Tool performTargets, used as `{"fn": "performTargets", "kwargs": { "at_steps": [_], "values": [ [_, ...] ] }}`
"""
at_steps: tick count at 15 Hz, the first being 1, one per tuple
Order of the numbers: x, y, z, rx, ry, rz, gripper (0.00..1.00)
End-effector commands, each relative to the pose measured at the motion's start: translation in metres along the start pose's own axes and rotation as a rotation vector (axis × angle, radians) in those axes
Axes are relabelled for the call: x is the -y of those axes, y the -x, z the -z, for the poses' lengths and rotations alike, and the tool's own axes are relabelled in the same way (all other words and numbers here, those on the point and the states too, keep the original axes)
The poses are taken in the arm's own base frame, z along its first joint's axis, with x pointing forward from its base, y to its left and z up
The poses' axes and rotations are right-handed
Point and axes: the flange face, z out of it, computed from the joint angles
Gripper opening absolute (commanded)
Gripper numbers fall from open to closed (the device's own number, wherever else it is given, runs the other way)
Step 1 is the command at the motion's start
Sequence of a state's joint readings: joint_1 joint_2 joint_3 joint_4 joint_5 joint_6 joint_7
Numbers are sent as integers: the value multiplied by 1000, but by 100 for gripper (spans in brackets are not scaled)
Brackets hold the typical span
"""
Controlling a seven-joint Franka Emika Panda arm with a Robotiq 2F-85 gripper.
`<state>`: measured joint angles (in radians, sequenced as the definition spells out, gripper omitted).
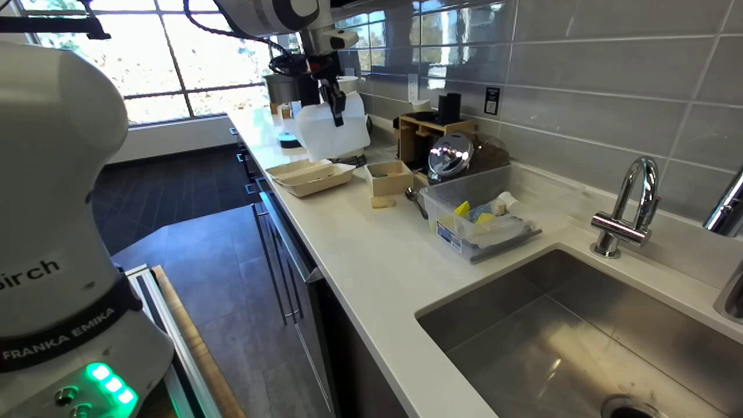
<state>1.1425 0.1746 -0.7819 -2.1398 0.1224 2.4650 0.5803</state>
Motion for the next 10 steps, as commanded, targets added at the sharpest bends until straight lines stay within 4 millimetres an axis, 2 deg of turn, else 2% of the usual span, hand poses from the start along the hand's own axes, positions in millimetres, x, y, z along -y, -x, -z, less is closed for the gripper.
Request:
{"fn": "performTargets", "kwargs": {
  "at_steps": [1, 2, 4, 8, 10],
  "values": [
    [-43, 33, -18, 122, 97, -104, 0],
    [-18, 14, -12, 74, 51, -52, 1],
    [-36, 23, -22, 106, 86, -85, 1],
    [-40, 26, -21, 112, 84, -93, 0],
    [-54, 24, -23, 113, 60, -88, 0]
  ]
}}
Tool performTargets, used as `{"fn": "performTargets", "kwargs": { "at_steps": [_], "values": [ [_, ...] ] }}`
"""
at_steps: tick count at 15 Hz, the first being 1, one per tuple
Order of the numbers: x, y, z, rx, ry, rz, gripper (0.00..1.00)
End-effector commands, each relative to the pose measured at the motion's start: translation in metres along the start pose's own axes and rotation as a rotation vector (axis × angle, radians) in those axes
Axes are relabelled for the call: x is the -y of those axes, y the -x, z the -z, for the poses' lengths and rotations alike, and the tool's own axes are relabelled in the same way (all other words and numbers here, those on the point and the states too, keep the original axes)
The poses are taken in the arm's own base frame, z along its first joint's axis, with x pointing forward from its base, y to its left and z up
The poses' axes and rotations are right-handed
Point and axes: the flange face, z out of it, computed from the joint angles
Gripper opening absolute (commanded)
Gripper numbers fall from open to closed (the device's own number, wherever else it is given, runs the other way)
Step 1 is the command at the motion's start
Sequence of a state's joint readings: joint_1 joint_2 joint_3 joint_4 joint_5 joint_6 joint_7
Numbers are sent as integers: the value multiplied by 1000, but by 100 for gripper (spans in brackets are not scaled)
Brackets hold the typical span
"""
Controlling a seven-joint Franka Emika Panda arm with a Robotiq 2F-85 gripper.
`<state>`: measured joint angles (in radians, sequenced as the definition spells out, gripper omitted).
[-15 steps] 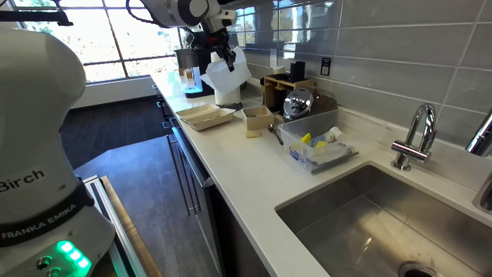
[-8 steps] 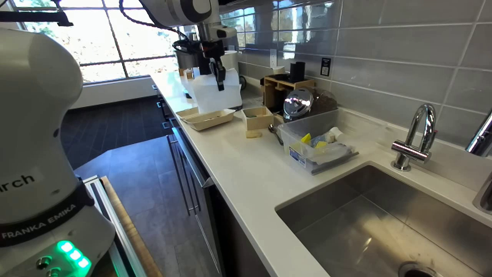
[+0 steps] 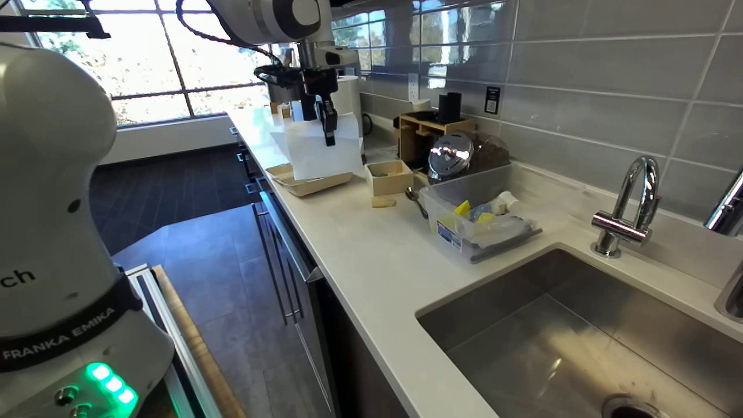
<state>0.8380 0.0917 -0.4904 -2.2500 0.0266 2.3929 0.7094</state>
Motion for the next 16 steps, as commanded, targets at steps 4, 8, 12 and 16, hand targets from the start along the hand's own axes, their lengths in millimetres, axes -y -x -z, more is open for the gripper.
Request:
{"fn": "performTargets", "kwargs": {
  "at_steps": [4, 8, 12, 16],
  "values": [
    [-57, -24, -11, -28, -59, 11, 0],
    [-96, -40, -31, -30, -100, 71, 0],
    [-118, -36, -62, -6, -144, 124, 0],
    [-128, -32, -93, 25, -164, 140, 0]
  ]
}}
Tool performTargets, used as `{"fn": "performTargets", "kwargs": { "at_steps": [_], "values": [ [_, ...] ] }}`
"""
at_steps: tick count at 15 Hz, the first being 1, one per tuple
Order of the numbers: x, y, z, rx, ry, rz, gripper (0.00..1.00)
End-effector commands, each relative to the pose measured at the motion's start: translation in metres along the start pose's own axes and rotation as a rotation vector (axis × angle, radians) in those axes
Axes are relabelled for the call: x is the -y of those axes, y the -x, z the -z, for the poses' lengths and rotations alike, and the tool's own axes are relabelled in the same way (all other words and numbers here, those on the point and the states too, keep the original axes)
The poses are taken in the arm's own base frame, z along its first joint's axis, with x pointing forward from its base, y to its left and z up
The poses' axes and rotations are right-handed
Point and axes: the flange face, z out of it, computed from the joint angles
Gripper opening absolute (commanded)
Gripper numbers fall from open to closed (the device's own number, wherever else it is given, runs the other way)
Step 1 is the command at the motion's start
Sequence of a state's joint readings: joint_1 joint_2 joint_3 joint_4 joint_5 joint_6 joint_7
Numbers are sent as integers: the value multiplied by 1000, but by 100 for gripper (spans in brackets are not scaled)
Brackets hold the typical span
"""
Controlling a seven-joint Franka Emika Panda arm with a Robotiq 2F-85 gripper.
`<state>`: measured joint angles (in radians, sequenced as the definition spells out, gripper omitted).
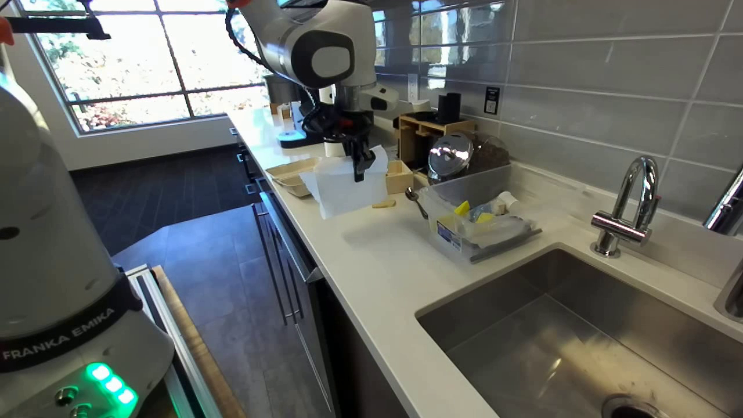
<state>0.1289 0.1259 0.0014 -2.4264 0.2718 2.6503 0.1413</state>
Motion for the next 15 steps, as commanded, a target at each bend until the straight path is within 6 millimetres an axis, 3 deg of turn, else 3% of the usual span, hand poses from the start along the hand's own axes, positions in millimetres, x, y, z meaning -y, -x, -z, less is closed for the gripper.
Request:
{"fn": "performTargets", "kwargs": {
  "at_steps": [1, 9, 10, 13, 15],
  "values": [
    [-12, 5, -27, 10, -21, 11, 0],
    [-37, -1, -68, -3, -17, -24, 0],
    [-38, -1, -70, 0, -18, -26, 19],
    [-39, -1, -70, 5, -17, -28, 40],
    [-33, -1, -59, -14, -17, -20, 54]
  ]
}}
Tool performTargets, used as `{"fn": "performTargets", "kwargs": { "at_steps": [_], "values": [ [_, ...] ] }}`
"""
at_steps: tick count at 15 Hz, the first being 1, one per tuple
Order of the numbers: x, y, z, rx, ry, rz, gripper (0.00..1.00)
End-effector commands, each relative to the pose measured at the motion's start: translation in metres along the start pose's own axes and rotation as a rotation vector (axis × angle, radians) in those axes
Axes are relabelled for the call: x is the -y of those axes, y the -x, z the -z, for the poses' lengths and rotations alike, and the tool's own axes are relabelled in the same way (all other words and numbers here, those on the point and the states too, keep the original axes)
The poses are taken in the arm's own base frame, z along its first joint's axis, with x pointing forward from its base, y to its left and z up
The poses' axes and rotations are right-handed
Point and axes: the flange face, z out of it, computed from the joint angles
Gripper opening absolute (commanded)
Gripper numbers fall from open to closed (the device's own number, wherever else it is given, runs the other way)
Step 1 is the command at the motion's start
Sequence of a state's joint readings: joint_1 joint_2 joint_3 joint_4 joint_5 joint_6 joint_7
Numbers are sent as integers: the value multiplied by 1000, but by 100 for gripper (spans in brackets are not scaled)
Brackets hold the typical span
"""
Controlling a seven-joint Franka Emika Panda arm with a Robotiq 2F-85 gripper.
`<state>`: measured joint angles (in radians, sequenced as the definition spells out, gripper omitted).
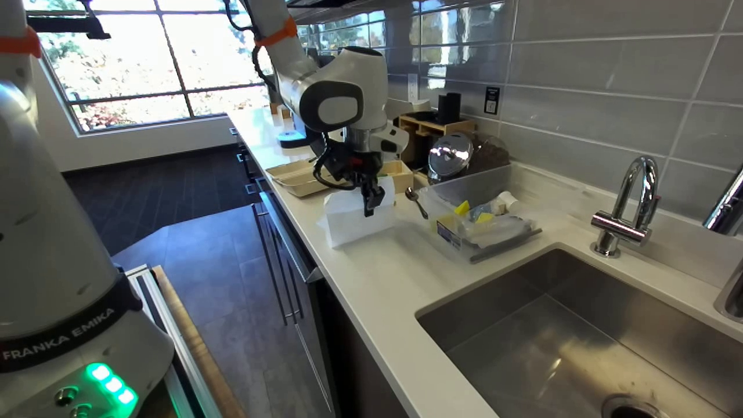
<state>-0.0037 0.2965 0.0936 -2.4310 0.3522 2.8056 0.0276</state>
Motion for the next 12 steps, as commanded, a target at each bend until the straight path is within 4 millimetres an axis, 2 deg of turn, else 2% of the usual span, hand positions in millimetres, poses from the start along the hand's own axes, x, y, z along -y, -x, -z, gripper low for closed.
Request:
{"fn": "performTargets", "kwargs": {
  "at_steps": [1, 6, 12],
  "values": [
    [12, 0, 16, -22, -13, 12, 63],
    [46, 11, 73, -102, 24, -8, 99],
    [79, 24, 150, -172, 104, -79, 100]
  ]
}}
